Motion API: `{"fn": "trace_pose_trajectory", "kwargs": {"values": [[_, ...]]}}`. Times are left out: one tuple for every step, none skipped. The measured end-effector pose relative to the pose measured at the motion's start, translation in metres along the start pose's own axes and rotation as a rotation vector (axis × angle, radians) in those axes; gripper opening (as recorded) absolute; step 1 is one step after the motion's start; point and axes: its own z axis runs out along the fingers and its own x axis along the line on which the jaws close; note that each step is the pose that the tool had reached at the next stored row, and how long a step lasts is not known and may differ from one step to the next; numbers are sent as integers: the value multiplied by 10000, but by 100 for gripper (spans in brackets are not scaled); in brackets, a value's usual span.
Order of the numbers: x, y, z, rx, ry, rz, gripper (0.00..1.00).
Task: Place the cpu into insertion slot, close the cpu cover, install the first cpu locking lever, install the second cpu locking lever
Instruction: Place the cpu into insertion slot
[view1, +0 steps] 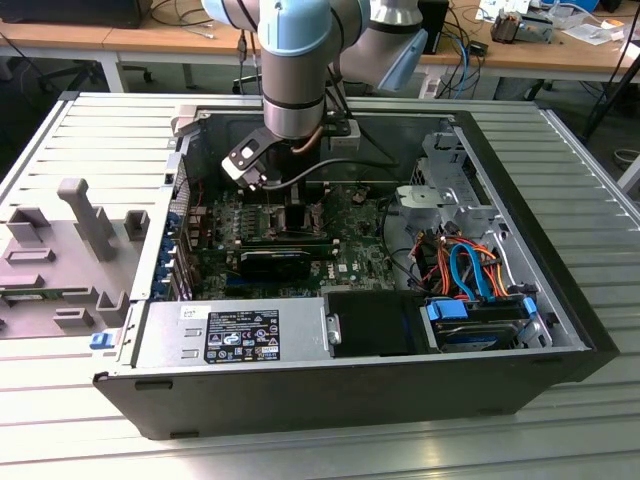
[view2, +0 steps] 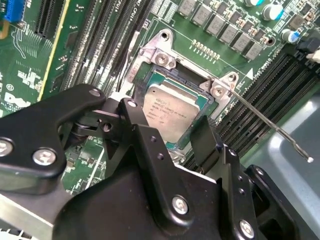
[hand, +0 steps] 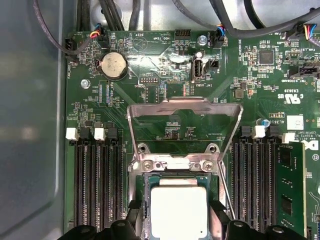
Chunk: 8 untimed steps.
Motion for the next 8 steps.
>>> {"fn": "trace_pose_trajectory", "kwargs": {"values": [[-1, 1, -2, -2, 40, 15, 62], [-8, 2, -2, -2, 55, 15, 62], [-10, 1, -2, -2, 54, 17, 62], [-10, 1, -2, -1, 53, 18, 62], [-11, 1, -3, 0, 51, 18, 62], [-12, 1, -3, -1, 52, 16, 62], [-14, 1, -3, -1, 52, 16, 62], [-22, 1, -3, -1, 48, 14, 62]]}}
